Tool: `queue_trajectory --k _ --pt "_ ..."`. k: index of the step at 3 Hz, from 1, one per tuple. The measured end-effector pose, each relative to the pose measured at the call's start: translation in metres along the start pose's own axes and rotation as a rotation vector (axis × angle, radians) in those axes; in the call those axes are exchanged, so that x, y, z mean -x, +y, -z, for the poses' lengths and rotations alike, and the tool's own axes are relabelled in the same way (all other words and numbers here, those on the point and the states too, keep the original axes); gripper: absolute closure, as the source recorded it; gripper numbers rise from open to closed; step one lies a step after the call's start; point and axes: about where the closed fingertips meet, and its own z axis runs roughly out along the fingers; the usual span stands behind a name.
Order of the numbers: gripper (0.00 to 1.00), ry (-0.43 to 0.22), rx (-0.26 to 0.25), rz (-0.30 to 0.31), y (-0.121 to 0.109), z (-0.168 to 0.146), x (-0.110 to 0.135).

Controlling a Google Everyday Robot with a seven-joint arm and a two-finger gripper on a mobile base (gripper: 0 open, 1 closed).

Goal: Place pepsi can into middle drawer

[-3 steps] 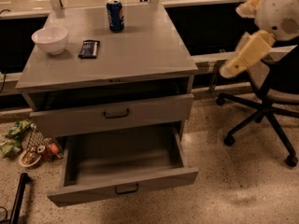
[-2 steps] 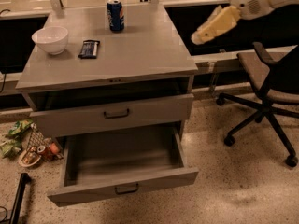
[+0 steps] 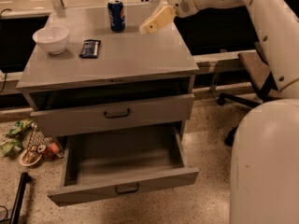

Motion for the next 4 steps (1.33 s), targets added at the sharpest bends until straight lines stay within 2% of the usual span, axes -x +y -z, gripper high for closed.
queue_trajectory --k 1,2,3,4 --pt "0.0 -0.001 -0.001 0.001 0.0 0.0 0.0" --pt "0.0 -0.021 -0.057 -0.031 -0.014 -0.013 -0.004" --pt "0.0 -0.065 -0.145 -0.12 -0.041 -0.055 -0.022" --pt "0.0 -0.118 -0.26 -0.181 -0.075 -0.097 -0.036"
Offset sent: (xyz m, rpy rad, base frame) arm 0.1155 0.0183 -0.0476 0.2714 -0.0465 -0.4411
